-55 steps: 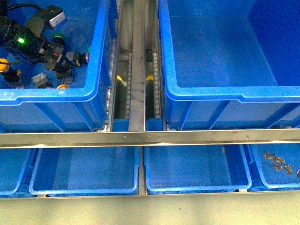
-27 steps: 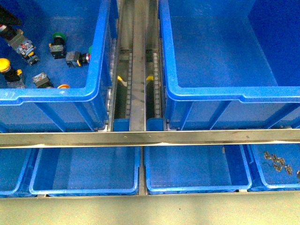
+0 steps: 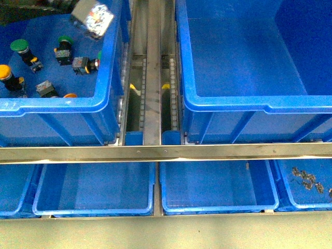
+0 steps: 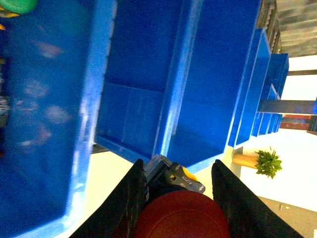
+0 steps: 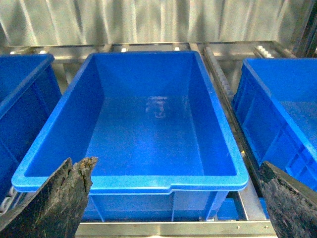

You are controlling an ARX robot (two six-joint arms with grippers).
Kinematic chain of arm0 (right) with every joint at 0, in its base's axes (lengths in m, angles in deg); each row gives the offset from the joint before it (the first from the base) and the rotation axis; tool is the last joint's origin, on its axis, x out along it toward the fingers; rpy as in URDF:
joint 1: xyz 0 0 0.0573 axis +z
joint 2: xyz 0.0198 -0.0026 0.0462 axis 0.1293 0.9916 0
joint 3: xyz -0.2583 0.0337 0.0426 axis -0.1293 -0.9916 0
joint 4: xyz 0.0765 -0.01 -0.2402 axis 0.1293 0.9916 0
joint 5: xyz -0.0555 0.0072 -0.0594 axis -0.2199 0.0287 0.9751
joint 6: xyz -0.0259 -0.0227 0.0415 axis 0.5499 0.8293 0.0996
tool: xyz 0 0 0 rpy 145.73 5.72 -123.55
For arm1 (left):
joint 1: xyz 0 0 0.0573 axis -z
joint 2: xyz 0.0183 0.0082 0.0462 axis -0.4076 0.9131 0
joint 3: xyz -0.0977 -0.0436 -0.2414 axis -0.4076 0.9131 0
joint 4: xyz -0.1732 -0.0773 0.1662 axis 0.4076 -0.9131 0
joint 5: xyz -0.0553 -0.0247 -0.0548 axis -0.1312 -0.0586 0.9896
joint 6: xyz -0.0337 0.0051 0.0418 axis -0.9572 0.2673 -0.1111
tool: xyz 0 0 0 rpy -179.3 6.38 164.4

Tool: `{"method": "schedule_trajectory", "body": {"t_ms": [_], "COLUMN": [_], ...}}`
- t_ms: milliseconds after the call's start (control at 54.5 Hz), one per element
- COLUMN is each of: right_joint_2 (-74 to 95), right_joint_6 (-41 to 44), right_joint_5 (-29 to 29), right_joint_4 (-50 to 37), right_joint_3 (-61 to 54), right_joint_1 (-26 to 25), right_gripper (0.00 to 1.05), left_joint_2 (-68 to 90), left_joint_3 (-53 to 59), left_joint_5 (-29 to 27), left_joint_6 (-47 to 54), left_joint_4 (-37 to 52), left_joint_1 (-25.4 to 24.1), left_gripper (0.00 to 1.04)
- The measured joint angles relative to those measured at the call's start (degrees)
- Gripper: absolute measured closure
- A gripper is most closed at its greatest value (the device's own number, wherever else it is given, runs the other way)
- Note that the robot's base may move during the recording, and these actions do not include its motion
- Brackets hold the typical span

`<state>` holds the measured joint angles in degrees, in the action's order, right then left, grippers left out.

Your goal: Pick red and yellow buttons and place in box

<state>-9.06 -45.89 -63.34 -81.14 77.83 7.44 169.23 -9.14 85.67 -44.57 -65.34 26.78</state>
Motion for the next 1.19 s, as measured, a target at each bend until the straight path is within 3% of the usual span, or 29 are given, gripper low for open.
{"method": "schedule_trajectory", "body": {"t_ms": [385,605,624,679,715,807,917,1009,1192], "right_joint_2": [0.0,0.0,0.7,10.2,16.3,34.6,49.2,57.8,65.1], "right_joint_6": [0.0,0.0,-0.7,-3.3,-2.8,4.0,13.2,22.0,33.0], "right_joint_5": [0.0,0.0,1.3,13.5,15.8,8.5,-2.0,-7.3,-12.2], "right_joint_4": [0.0,0.0,0.9,12.2,12.5,2.2,-6.5,-9.1,-9.2], "right_joint_3": [0.0,0.0,0.3,6.0,8.1,14.5,20.5,23.4,27.7], "right_joint_1": [0.0,0.0,0.4,6.2,8.6,13.6,14.6,14.3,14.3], "right_gripper": [0.06,0.06,0.06,0.06,0.06,0.06,0.06,0.06,0.06], "left_joint_2": [2.9,5.7,5.8,6.2,6.3,6.3,6.4,6.4,6.4], "left_joint_3": [-3.8,-6.7,-6.9,-7.6,-7.8,-8.5,-8.6,-8.6,-8.6], "left_joint_5": [-10.2,-13.5,-13.6,-14.2,-14.5,-14.6,-14.6,-14.7,-14.7], "left_joint_6": [-13.4,-15.6,-15.7,-16.0,-16.2,-16.4,-16.9,-17.0,-17.0], "left_joint_4": [6.0,5.8,5.8,5.8,5.8,5.8,6.1,6.3,6.3], "left_joint_1": [18.6,23.8,24.0,24.7,24.7,25.1,25.4,25.2,24.8], "left_gripper": [0.72,0.72,0.72,0.72,0.72,0.72,0.72,0.72,0.72]}}
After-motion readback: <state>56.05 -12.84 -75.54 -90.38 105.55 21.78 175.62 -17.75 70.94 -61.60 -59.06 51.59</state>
